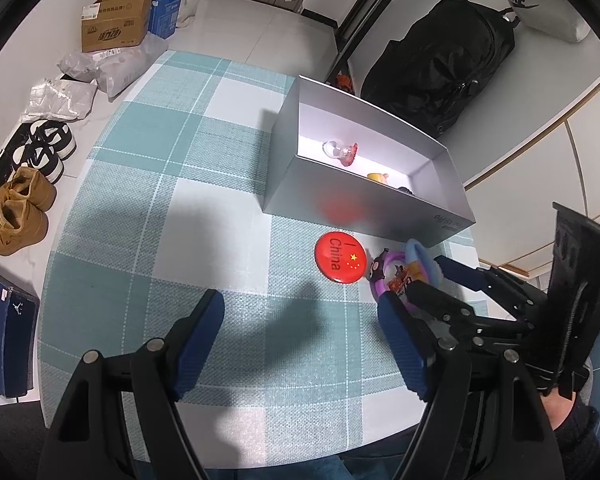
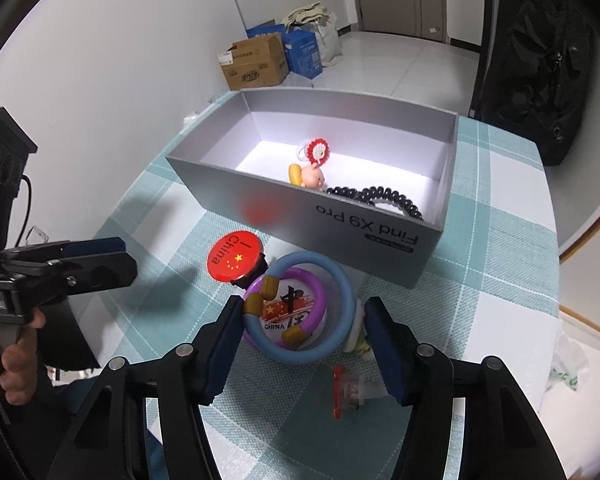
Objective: Organize jewelry
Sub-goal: 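Grasp the blue ring toy by its rim with the right tool, then lift the blue ring toy with the right tool toward the silver box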
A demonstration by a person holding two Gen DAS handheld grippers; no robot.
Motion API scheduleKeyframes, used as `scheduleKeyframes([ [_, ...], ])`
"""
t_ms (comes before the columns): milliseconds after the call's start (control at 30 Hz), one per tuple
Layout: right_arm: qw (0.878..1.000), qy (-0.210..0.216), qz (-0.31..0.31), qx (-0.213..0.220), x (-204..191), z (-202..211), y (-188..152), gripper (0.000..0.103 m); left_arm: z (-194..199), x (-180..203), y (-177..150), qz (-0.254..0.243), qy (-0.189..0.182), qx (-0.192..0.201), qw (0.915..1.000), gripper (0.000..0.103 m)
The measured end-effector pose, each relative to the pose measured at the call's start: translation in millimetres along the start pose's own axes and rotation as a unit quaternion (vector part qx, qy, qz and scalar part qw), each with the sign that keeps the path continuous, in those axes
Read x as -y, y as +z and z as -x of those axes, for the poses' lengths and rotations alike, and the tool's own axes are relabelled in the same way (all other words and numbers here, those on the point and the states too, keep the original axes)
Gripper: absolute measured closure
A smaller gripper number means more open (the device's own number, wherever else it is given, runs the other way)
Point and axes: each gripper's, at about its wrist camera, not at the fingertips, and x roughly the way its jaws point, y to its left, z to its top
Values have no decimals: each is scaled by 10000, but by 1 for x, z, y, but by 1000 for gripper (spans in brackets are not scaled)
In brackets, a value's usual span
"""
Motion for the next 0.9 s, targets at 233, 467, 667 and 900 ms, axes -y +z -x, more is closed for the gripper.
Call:
scheduleKeyframes([
  [233,9995,121,-51,292,1,18,2,43,-9,3,1,-40,104,-87,9999,28],
  [467,9979,165,-211,585,8,38,2,43,-24,13,-2,-487,755,-360,9953,28],
  [667,9955,185,-403,834,19,58,0,43,-36,31,-6,-930,764,-435,9918,28],
  [900,9914,189,-613,1144,32,78,2,43,-48,45,0,-1421,1207,-411,9816,28],
])
